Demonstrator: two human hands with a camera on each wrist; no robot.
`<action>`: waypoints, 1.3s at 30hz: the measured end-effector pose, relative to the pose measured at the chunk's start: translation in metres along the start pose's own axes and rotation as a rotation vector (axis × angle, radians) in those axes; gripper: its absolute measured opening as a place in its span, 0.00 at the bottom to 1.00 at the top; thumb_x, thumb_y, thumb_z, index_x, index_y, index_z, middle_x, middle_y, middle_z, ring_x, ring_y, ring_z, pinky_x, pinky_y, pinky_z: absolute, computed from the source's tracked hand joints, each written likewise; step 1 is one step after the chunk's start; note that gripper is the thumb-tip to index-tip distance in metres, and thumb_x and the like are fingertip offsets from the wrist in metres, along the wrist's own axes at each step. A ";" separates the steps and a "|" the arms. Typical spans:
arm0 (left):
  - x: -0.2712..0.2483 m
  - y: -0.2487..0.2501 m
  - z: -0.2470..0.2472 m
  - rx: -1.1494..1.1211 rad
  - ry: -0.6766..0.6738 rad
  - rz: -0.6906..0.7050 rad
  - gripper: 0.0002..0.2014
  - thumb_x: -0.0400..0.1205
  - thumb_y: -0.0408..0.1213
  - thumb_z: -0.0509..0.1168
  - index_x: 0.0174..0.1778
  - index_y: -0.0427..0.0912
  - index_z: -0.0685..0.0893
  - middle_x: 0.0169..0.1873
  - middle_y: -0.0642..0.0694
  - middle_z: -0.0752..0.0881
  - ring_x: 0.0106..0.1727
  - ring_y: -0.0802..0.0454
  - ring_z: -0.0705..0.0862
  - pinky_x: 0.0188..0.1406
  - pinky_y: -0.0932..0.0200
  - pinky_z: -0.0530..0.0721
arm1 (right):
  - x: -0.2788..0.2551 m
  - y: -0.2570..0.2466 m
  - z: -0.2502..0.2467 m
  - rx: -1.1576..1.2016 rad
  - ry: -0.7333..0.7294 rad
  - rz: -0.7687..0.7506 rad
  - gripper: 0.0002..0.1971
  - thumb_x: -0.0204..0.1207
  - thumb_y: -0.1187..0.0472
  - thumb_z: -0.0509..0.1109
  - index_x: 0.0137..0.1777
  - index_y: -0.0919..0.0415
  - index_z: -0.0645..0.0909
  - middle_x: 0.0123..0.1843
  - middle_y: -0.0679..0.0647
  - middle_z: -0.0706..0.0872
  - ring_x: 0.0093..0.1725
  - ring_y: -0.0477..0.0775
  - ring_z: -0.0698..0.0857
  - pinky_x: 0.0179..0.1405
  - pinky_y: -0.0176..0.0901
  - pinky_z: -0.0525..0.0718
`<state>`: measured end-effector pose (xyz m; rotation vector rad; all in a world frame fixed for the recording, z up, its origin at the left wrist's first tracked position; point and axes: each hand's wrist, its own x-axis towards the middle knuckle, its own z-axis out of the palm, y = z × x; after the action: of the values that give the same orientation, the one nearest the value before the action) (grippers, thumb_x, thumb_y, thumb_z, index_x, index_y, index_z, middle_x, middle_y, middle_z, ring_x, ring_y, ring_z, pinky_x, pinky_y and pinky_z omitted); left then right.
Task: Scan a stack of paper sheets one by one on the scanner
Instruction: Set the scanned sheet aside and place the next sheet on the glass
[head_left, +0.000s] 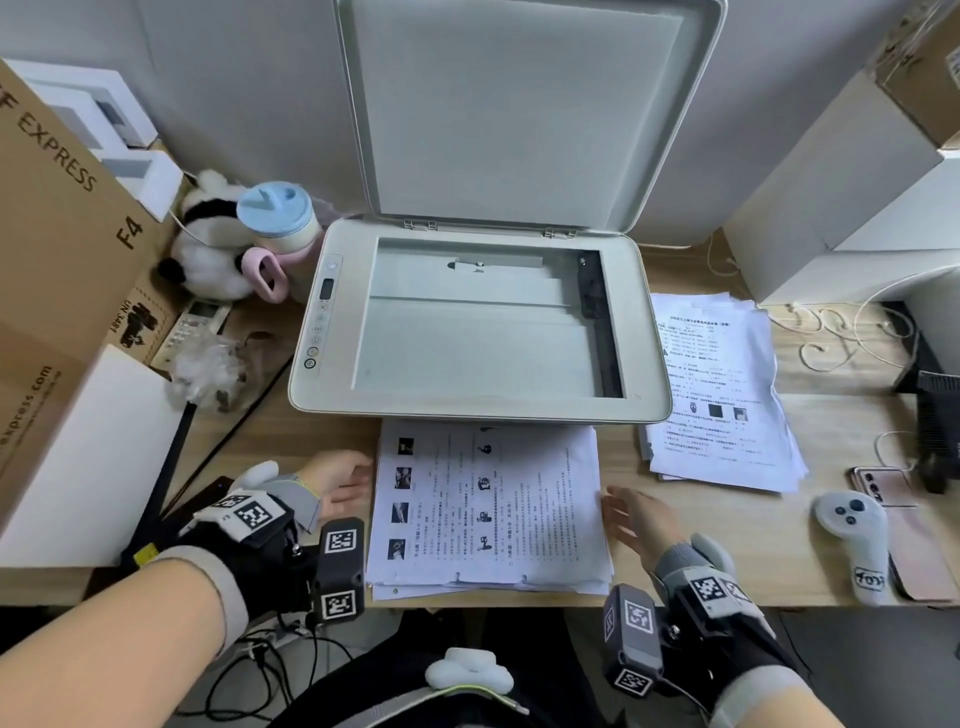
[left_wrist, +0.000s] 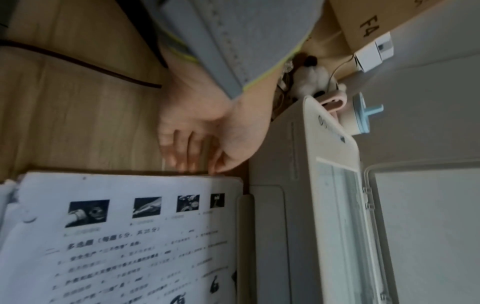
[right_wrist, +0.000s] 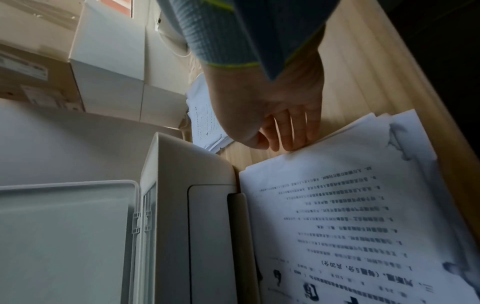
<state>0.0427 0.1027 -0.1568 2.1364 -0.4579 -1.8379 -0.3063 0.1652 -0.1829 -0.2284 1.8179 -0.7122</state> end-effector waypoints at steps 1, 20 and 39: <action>0.003 -0.003 0.002 0.008 0.031 0.008 0.05 0.85 0.34 0.60 0.53 0.39 0.77 0.43 0.44 0.82 0.44 0.49 0.80 0.50 0.54 0.79 | 0.001 0.000 0.002 -0.030 0.017 -0.010 0.08 0.83 0.62 0.59 0.55 0.62 0.79 0.47 0.57 0.83 0.49 0.57 0.80 0.48 0.47 0.79; 0.015 -0.021 0.007 0.384 0.122 0.182 0.06 0.73 0.29 0.75 0.36 0.34 0.84 0.26 0.40 0.84 0.24 0.51 0.75 0.27 0.63 0.75 | 0.010 0.001 0.005 -0.091 0.005 0.015 0.09 0.81 0.67 0.60 0.57 0.66 0.79 0.37 0.56 0.78 0.35 0.51 0.75 0.36 0.39 0.74; 0.031 -0.036 -0.011 0.260 0.096 0.167 0.26 0.66 0.35 0.81 0.58 0.34 0.81 0.43 0.40 0.87 0.42 0.47 0.83 0.50 0.55 0.84 | 0.010 0.006 0.005 -0.206 0.050 -0.079 0.11 0.78 0.68 0.65 0.59 0.60 0.79 0.50 0.60 0.84 0.45 0.56 0.80 0.46 0.46 0.78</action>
<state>0.0599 0.1227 -0.1985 2.2592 -0.8661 -1.6528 -0.3039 0.1636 -0.1956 -0.4237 1.9399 -0.5889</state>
